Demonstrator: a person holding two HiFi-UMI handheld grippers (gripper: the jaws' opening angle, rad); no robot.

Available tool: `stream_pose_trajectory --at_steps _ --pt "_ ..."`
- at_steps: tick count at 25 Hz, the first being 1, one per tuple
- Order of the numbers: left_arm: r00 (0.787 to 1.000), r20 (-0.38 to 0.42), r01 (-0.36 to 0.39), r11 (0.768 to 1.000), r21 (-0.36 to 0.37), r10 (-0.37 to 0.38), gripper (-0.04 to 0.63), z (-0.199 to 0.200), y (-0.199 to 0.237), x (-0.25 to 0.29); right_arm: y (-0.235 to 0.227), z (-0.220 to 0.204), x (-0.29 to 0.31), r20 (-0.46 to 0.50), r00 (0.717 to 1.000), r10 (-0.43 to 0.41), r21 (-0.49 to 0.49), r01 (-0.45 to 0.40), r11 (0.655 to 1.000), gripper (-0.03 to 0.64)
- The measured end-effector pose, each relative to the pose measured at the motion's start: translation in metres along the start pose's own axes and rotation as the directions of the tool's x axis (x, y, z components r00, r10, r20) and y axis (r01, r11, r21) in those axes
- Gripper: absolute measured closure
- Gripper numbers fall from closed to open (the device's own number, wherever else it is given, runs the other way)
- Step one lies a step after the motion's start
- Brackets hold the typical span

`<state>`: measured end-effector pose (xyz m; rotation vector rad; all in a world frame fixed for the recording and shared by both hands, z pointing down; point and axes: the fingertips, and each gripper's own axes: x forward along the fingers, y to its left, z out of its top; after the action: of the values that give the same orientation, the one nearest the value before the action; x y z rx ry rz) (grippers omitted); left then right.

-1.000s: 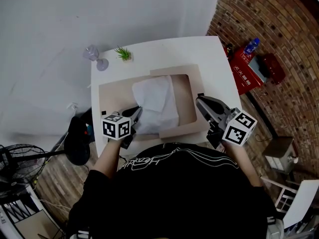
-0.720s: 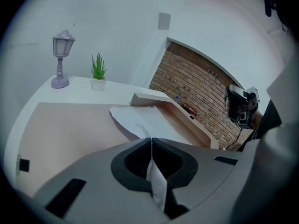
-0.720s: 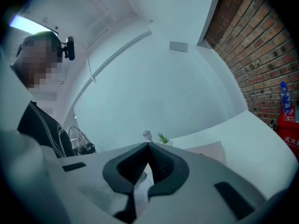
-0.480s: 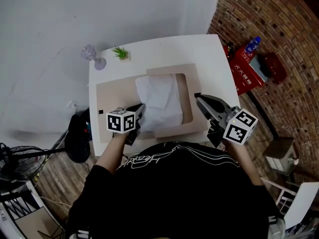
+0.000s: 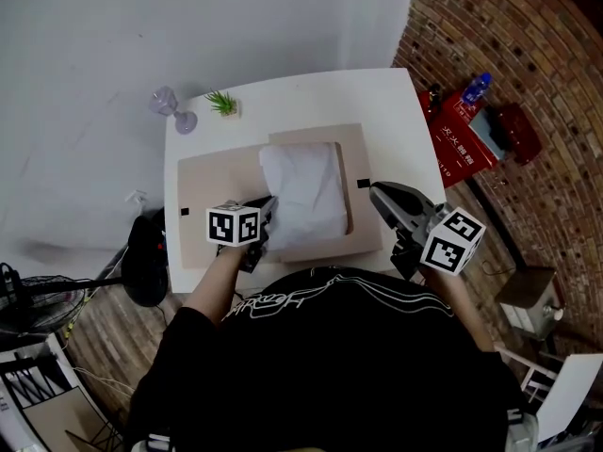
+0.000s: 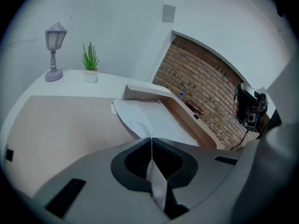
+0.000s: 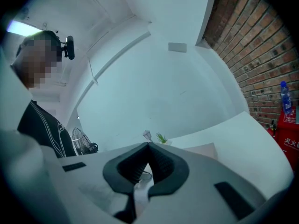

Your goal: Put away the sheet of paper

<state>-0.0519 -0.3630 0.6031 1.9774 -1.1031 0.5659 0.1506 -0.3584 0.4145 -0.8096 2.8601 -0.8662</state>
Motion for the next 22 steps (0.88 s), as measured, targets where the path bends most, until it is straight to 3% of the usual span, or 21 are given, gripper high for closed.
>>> stream_pose_trajectory --at_steps 18,22 --pt "0.999 -0.034 -0.033 0.999 -0.006 0.032 0.558 0.003 -0.025 0.027 -0.010 -0.006 -0.003 -0.038 0.996 0.087 -0.020 -0.087 0.996 0.615" --pt "1.000 -0.025 -0.016 0.999 -0.046 0.015 0.548 0.003 -0.024 0.022 -0.002 -0.008 0.005 -0.051 0.994 0.099 -0.035 -0.101 0.994 0.615"
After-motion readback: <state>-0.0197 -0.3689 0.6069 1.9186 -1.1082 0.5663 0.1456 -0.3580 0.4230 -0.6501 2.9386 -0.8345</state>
